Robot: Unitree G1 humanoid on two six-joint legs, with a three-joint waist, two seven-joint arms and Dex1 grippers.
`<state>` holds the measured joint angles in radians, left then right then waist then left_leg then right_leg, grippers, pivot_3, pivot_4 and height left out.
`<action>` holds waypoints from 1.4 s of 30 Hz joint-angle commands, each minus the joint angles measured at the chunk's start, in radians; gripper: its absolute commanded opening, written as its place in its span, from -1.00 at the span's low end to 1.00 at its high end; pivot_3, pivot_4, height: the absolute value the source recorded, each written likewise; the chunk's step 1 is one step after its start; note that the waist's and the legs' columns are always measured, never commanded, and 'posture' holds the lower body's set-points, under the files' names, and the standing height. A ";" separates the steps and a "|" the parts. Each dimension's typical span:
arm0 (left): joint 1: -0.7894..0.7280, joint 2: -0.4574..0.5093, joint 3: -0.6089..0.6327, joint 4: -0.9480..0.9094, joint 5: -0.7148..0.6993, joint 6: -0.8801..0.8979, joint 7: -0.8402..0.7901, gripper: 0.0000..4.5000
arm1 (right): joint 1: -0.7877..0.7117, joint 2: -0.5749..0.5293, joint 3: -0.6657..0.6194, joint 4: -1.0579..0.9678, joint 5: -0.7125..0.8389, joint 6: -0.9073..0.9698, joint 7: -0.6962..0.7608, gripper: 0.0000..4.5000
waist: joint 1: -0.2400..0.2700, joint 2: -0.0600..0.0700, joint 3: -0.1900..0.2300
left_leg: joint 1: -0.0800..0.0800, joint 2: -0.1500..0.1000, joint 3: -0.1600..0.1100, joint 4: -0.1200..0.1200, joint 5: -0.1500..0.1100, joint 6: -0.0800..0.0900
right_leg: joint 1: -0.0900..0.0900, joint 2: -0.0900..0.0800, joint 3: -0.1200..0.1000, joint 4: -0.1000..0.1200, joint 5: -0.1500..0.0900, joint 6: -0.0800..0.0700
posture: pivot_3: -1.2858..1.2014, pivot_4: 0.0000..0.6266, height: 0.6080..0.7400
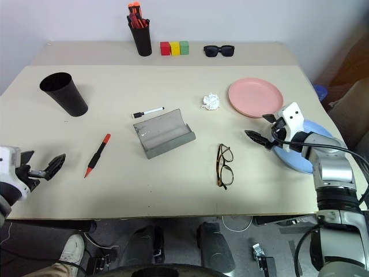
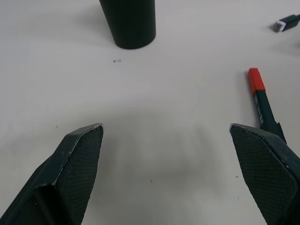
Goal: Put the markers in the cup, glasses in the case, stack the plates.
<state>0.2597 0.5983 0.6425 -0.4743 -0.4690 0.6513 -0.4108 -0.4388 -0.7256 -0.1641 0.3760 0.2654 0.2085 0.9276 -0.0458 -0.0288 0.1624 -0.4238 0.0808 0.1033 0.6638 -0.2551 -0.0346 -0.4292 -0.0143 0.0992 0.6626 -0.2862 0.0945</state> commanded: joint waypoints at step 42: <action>-0.417 -0.087 -0.288 -0.118 -0.019 0.598 0.310 0.97 | -0.025 0.341 0.314 -0.606 0.018 0.230 -0.154 1.00 | 0.003 0.000 0.000 | 0.000 0.000 -0.002 0.001 0.001 -0.001 | 0.001 0.002 -0.001 0.003 0.002 0.004 | 0.03 -0.52 0.73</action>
<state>-0.1376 0.5114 0.3551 -0.5889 -0.4909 1.2083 -0.1128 -0.4544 -0.3902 0.1542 -0.1730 0.2610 0.4263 0.7833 -0.0432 -0.0292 0.1619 -0.4238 0.0811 0.1009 0.6654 -0.2542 -0.0361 -0.4284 -0.0124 0.0981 0.6657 -0.2839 0.0985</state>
